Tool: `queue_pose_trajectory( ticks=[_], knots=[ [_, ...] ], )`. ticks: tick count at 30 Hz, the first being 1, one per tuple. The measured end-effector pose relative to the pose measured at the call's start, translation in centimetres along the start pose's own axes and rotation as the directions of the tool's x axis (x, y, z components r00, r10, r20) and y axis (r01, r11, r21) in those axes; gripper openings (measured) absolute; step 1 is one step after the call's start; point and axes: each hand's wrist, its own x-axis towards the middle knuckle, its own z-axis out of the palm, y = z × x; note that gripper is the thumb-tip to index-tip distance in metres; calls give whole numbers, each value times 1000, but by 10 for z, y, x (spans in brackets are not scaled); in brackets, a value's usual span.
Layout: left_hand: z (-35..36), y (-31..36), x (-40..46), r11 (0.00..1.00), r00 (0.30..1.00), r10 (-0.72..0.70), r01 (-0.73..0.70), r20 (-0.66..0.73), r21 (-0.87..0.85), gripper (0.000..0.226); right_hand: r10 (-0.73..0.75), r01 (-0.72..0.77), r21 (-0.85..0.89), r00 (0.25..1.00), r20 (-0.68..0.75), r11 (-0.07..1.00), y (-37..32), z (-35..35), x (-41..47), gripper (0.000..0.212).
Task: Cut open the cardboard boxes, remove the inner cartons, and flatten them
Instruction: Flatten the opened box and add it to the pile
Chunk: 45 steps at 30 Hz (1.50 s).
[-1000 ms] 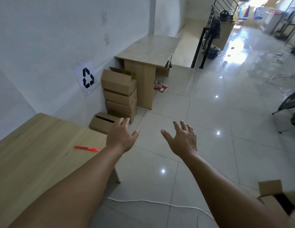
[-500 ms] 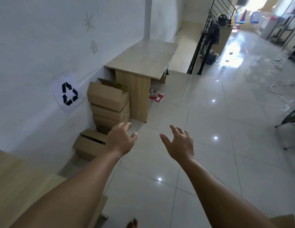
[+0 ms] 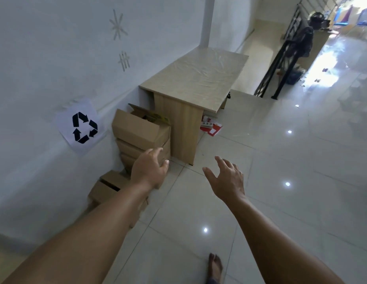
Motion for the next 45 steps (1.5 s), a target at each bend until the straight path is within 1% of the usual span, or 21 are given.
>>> queue_pose_trajectory(
  ticks=[5, 10, 13, 18, 21, 26, 29, 32, 36, 38, 40, 43, 45],
  knots=[
    [20, 6, 54, 994, 992, -112, 112, -61, 1, 55, -106, 103, 34, 991, 85, 994, 9, 12, 93, 71],
    [34, 9, 92, 955, 949, -297, 294, -101, -49, 63, -232, 217, 98, 953, 194, 971, 10, 25, 172, 70],
    [38, 0, 107, 908, 897, -417, 407, -143, -96, 62, -289, 262, 131, 919, 268, 956, -2, 40, 207, 68],
    [35, -39, 124, 794, 768, -606, 573, -205, -201, 58, -411, 356, 213, 837, 360, 910, -48, 78, 242, 62],
    [32, -76, 127, 745, 712, -667, 629, -218, -224, 57, -473, 405, 245, 772, 424, 881, -79, 107, 254, 62],
    [37, -141, 126, 654, 616, -756, 706, -220, -271, 56, -516, 427, 292, 666, 538, 856, -121, 168, 262, 66],
    [57, -183, 125, 576, 537, -817, 753, -210, -317, 57, -519, 439, 294, 586, 623, 849, -137, 221, 264, 72],
    [94, -232, 120, 494, 454, -869, 811, -195, -313, 58, -527, 448, 316, 495, 691, 836, -145, 286, 262, 77],
    [167, -300, 101, 390, 346, -920, 838, -181, -381, 54, -540, 448, 353, 412, 734, 821, -139, 392, 256, 78],
    [207, -334, 92, 348, 296, -936, 858, -190, -378, 52, -545, 462, 359, 373, 751, 811, -133, 449, 256, 76],
    [245, -371, 86, 314, 260, -947, 877, -190, -365, 52, -559, 479, 373, 337, 758, 795, -127, 510, 258, 75],
    [295, -428, 79, 286, 234, -954, 898, -187, -335, 54, -569, 451, 406, 321, 757, 795, -116, 596, 260, 72],
    [331, -468, 76, 273, 224, -957, 909, -184, -316, 56, -566, 474, 389, 317, 761, 790, -105, 651, 256, 72]
  ],
)
